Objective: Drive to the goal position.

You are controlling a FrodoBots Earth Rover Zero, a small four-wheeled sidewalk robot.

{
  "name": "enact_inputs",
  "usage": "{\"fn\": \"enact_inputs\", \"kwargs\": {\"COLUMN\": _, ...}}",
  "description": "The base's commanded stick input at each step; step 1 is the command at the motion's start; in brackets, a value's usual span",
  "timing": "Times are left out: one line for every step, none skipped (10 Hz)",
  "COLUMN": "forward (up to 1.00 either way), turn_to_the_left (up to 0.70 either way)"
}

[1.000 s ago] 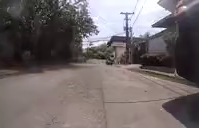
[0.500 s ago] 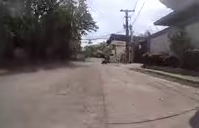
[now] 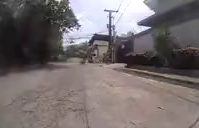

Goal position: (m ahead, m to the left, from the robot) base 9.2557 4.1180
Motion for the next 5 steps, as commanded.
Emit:
{"fn": "enact_inputs", "kwargs": {"forward": 1.0, "turn_to_the_left": -0.02}}
{"fn": "enact_inputs", "kwargs": {"forward": 1.0, "turn_to_the_left": -0.02}}
{"fn": "enact_inputs", "kwargs": {"forward": 1.0, "turn_to_the_left": -0.02}}
{"fn": "enact_inputs", "kwargs": {"forward": 1.0, "turn_to_the_left": -0.02}}
{"fn": "enact_inputs", "kwargs": {"forward": 1.0, "turn_to_the_left": -0.02}}
